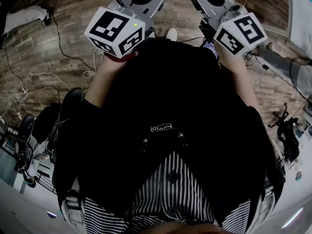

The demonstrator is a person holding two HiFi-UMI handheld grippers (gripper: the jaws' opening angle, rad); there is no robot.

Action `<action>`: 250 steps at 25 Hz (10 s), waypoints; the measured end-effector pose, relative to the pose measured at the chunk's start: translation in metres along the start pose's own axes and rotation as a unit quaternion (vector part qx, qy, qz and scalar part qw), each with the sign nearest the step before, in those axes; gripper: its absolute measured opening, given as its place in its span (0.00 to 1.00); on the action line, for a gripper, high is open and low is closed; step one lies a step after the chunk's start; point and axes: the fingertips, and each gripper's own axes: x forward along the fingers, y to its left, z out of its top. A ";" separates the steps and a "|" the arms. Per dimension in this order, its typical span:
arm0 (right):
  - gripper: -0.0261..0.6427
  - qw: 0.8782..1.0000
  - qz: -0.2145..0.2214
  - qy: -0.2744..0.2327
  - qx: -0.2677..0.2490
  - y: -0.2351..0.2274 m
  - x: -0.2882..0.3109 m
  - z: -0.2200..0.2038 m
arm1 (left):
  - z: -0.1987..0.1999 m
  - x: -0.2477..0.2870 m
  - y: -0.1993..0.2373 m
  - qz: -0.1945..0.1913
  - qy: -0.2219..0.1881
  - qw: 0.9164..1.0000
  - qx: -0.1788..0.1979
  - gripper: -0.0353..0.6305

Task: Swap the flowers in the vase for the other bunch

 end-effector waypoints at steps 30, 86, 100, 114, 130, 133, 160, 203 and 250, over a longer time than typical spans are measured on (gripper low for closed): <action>0.04 0.997 0.028 -0.036 0.056 -0.048 -0.096 -0.014 | -0.028 0.042 -0.058 -0.040 0.064 0.997 0.021 0.06; 0.04 0.999 -0.028 -0.015 0.025 -0.190 0.077 0.069 | 0.066 0.163 0.157 -0.121 0.023 0.992 0.023 0.06; 0.04 0.999 -0.044 0.005 0.025 -0.201 0.187 0.083 | 0.075 0.117 0.268 -0.084 -0.008 0.996 -0.016 0.06; 0.04 0.999 -0.014 0.004 0.031 -0.234 0.219 0.083 | 0.076 0.126 0.311 -0.040 -0.012 0.999 -0.022 0.06; 0.04 0.998 0.004 -0.029 0.059 -0.393 0.231 0.128 | 0.117 0.258 0.363 -0.021 -0.004 1.000 -0.011 0.06; 0.04 0.998 0.015 -0.029 0.062 -0.429 0.240 0.148 | 0.137 0.284 0.380 -0.015 -0.004 1.000 -0.022 0.06; 0.04 0.993 0.029 0.001 0.115 -0.592 0.244 0.117 | 0.118 0.381 0.442 0.050 0.062 0.994 -0.076 0.06; 0.54 0.967 -0.149 0.113 0.175 -0.610 0.266 -0.024 | 0.127 0.402 0.475 -0.108 0.082 0.989 -0.065 0.06; 0.11 0.963 -0.183 0.184 0.065 -0.639 0.314 -0.065 | 0.123 0.365 0.499 -0.062 0.085 0.992 -0.067 0.06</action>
